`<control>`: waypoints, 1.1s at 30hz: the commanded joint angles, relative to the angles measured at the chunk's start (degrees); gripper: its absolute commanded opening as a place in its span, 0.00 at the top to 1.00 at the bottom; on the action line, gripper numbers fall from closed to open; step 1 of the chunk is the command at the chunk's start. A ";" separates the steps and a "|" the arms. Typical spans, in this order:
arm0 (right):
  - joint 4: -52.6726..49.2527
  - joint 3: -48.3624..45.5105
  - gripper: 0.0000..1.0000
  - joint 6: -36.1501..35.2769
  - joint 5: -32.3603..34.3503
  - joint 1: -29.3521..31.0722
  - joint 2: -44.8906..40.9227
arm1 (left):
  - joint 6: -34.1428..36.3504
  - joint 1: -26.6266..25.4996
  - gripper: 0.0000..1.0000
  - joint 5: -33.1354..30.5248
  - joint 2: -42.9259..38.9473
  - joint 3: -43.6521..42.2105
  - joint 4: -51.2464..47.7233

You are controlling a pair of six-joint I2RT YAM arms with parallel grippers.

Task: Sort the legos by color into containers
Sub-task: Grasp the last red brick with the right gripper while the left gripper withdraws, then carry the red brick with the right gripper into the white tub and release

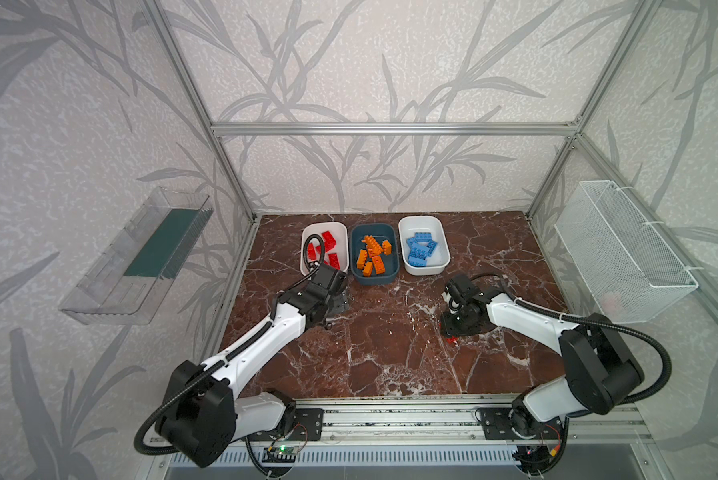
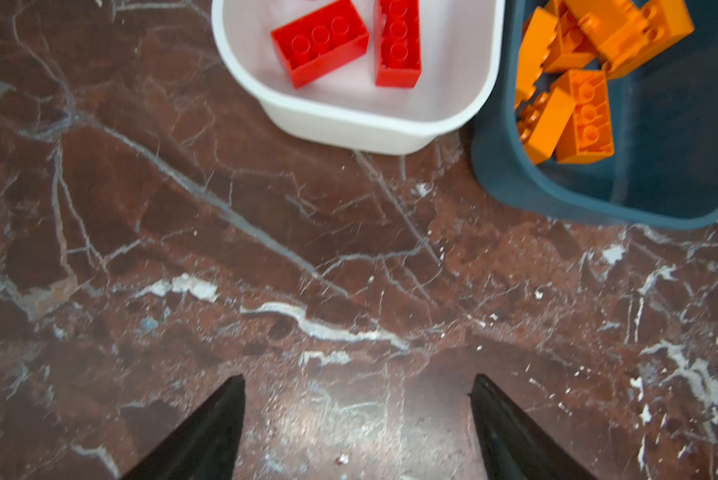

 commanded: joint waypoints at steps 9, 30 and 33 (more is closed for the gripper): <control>-1.99 2.22 0.68 2.68 7.37 5.41 2.06 | -3.29 -0.94 0.15 -2.13 -15.53 -8.08 -3.10; 3.92 39.69 0.73 2.33 -12.56 10.43 20.37 | -9.95 -0.93 0.13 0.66 -28.59 -17.55 -4.56; 3.32 49.50 0.73 1.93 -14.86 10.41 27.60 | -10.22 -0.78 0.11 -0.95 -30.10 -16.91 -6.87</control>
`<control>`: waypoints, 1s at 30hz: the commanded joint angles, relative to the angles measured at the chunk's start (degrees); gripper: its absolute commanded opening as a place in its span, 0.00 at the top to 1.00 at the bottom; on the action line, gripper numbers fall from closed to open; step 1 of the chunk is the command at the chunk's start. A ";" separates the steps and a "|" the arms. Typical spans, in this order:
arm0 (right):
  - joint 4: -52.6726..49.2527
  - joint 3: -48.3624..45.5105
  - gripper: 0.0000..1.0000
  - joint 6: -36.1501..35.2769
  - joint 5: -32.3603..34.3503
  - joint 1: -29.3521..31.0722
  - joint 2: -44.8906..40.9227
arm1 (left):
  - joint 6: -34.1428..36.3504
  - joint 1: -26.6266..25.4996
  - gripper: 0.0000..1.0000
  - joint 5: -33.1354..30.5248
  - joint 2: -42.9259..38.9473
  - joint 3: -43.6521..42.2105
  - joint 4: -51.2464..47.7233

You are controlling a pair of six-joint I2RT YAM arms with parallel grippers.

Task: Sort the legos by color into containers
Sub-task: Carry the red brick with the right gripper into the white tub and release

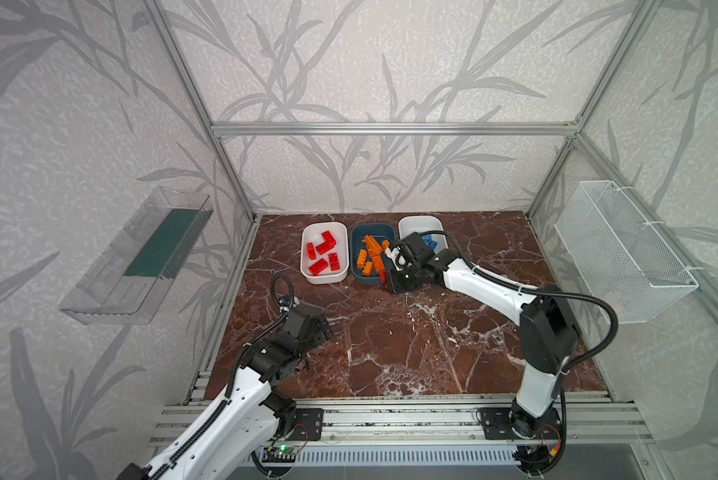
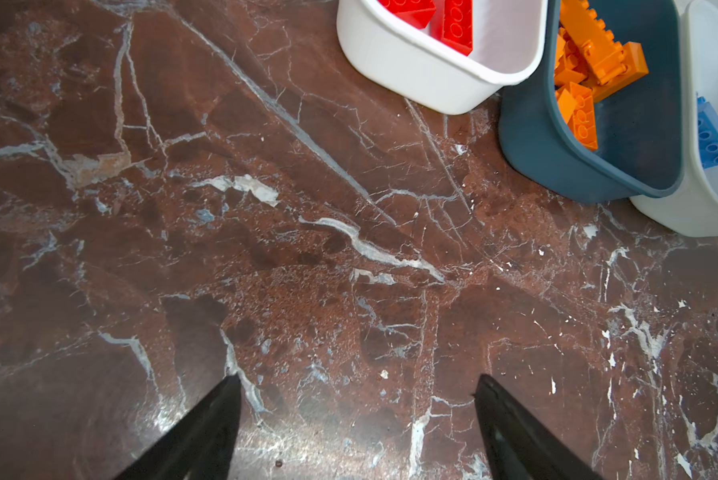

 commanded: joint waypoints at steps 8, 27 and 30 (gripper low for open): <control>-0.51 27.59 0.73 -2.51 -4.93 1.66 20.08 | -0.30 -0.06 0.01 -5.58 1.47 3.85 -5.48; -4.25 67.36 0.24 -4.18 -4.03 3.00 46.66 | -0.27 0.12 0.01 -12.42 4.48 4.25 -2.43; -2.63 66.27 0.11 -5.18 -4.36 3.04 44.79 | -0.58 0.13 0.01 -13.85 2.82 3.87 -2.58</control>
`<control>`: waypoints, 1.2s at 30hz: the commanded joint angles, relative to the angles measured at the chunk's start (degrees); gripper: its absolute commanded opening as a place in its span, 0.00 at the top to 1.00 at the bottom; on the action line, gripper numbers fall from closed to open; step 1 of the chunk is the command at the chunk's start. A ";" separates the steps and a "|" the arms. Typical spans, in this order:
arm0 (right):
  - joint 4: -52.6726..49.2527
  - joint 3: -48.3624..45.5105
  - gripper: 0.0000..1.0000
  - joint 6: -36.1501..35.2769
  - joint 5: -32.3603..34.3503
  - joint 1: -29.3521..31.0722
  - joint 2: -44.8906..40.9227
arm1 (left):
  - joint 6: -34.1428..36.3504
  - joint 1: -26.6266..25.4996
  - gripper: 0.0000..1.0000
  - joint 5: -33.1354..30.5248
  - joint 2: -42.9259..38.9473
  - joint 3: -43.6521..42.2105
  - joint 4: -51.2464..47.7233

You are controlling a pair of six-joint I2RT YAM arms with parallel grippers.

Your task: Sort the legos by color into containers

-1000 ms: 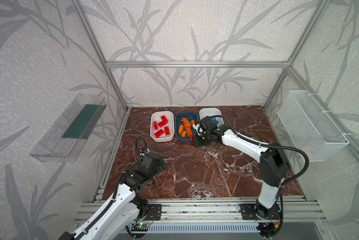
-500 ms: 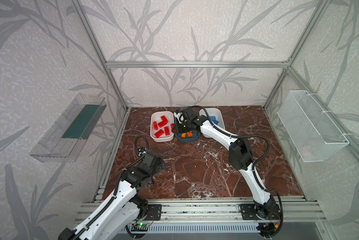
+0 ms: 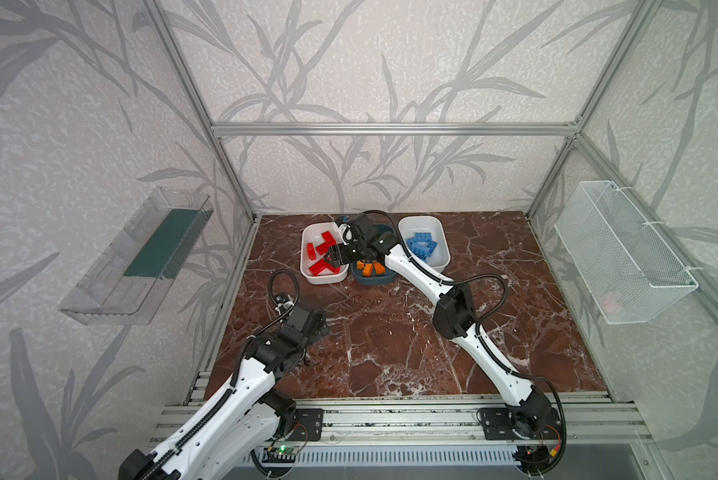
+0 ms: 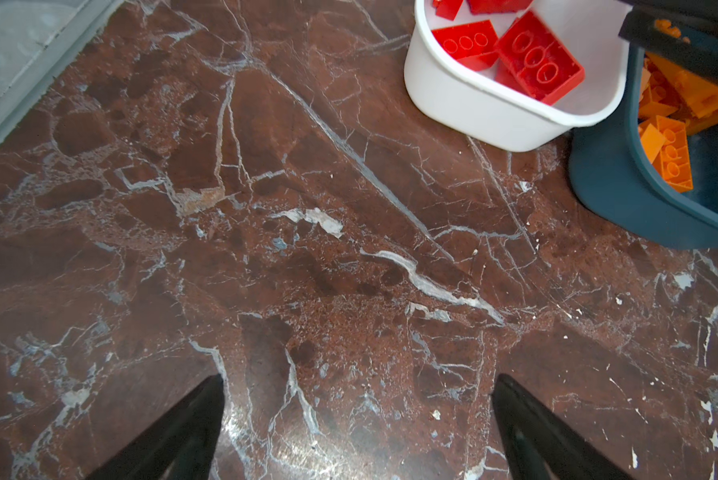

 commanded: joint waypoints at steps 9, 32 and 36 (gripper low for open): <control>-0.50 -2.45 0.03 -5.15 -1.10 0.08 -11.59 | -2.77 0.10 0.01 -10.09 -5.04 -0.33 0.60; 19.36 -102.86 0.01 -12.19 15.50 -13.13 -84.72 | 39.43 4.03 0.01 -26.99 7.85 -1.45 38.36; 21.16 -111.21 0.01 -17.06 20.13 -14.59 -92.29 | 40.65 11.57 0.02 -11.02 8.09 -5.29 46.52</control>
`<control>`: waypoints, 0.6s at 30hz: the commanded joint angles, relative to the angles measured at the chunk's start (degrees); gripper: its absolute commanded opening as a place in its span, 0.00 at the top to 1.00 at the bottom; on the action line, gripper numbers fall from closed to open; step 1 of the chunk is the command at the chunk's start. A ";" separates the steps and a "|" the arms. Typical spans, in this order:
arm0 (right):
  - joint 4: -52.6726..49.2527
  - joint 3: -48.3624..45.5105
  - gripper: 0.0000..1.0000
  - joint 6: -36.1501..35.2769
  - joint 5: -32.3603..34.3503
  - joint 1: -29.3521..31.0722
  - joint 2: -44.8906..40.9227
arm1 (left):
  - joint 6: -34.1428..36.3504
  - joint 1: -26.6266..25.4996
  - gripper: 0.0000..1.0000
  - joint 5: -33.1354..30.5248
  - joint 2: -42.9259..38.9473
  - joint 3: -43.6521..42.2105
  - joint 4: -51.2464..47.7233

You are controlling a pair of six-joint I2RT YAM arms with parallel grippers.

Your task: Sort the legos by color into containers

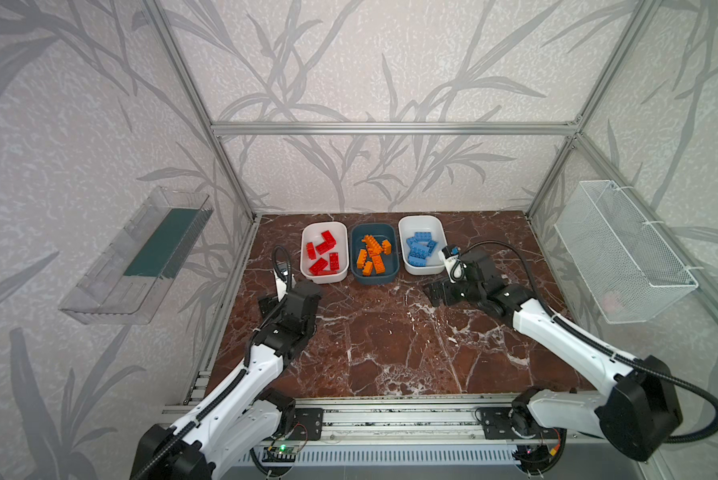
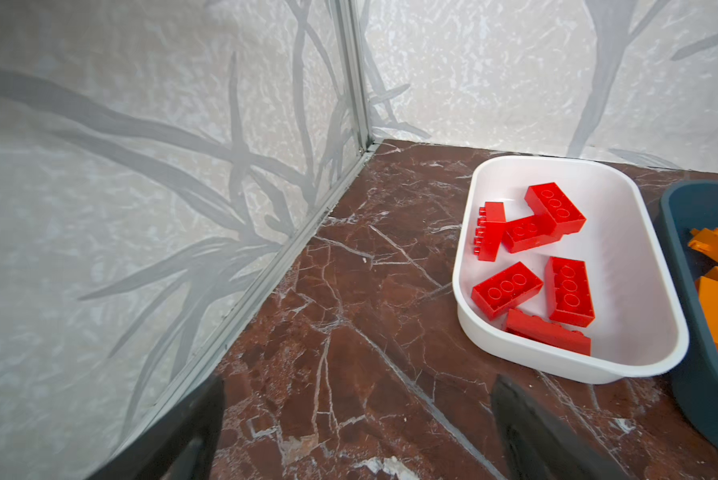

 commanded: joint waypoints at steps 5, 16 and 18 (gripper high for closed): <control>7.23 -9.28 0.01 -6.58 14.39 -0.63 -9.88 | 9.33 8.41 0.01 14.16 2.61 -8.92 21.93; 30.96 -21.43 0.01 -15.01 22.63 -6.66 -7.07 | 9.20 16.59 0.02 21.00 21.78 -8.03 36.77; 37.41 -24.42 0.01 -16.40 23.03 -8.94 -6.55 | 8.57 17.48 0.03 20.84 21.92 -8.56 38.67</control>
